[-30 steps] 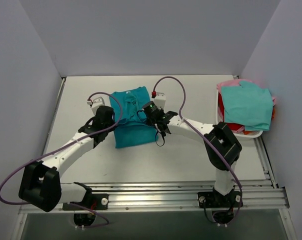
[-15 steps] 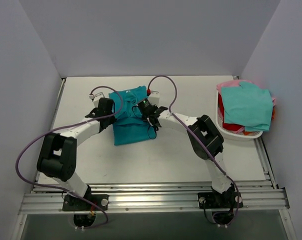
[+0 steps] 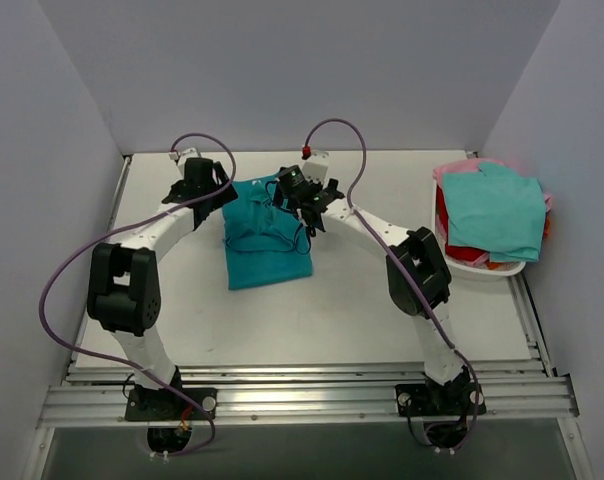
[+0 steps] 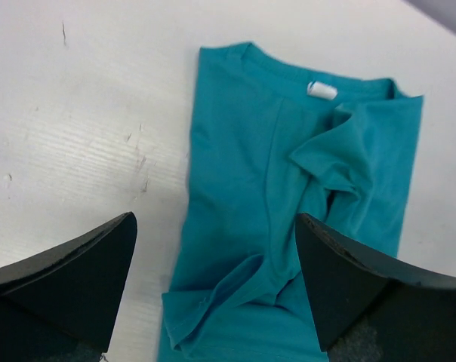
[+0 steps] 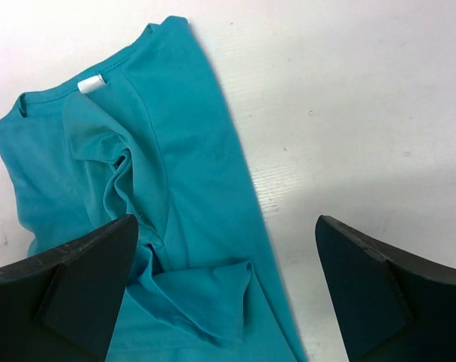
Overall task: Fold and stack the t-shirts
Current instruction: Fold the folded rectangular tshirt in 1/3 of the way
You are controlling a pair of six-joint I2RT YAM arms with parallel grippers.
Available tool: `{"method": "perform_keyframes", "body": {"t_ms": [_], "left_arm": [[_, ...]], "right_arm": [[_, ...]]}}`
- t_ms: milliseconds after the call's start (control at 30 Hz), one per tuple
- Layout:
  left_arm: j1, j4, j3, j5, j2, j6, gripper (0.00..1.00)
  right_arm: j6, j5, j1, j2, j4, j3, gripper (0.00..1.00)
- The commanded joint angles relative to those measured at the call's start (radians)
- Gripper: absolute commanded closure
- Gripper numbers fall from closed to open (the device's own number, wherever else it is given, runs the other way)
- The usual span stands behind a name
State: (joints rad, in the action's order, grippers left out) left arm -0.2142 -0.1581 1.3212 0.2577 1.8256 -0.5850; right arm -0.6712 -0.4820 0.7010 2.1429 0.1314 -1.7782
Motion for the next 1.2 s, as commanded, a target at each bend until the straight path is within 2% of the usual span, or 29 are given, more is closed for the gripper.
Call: {"method": "perform_keyframes", "body": {"t_ms": [0, 200, 333, 533, 700, 800, 1167], "left_arm": [[0.015, -0.041, 0.07, -0.015, -0.087, 0.028, 0.06], [0.013, -0.034, -0.048, -0.028, -0.201, 0.01, 0.06], [0.015, 0.008, -0.152, -0.029, -0.267, 0.004, 0.06], [0.013, 0.002, -0.195, -0.024, -0.281, 0.011, 0.06], [0.015, 0.025, -0.215, -0.044, -0.289, 0.004, 0.06], [0.015, 0.025, -0.22, -0.043, -0.287, 0.004, 0.06], [0.015, 0.043, -0.231, -0.044, -0.278, 0.008, 0.06]], "right_arm": [[0.021, -0.07, 0.015, -0.133, 0.031, 0.011, 0.01], [0.009, 0.043, 0.057, -0.227, -0.088, 0.201, 0.05], [-0.021, 0.054, 0.104, -0.219, -0.093, 0.266, 0.06], [-0.051, 0.036, 0.169, -0.225, -0.122, 0.381, 0.08], [-0.067, 0.023, 0.189, -0.149, -0.122, 0.375, 0.11], [-0.064, 0.023, 0.181, -0.115, -0.122, 0.362, 0.16], [-0.047, 0.014, 0.144, -0.063, -0.116, 0.306, 0.18]]}}
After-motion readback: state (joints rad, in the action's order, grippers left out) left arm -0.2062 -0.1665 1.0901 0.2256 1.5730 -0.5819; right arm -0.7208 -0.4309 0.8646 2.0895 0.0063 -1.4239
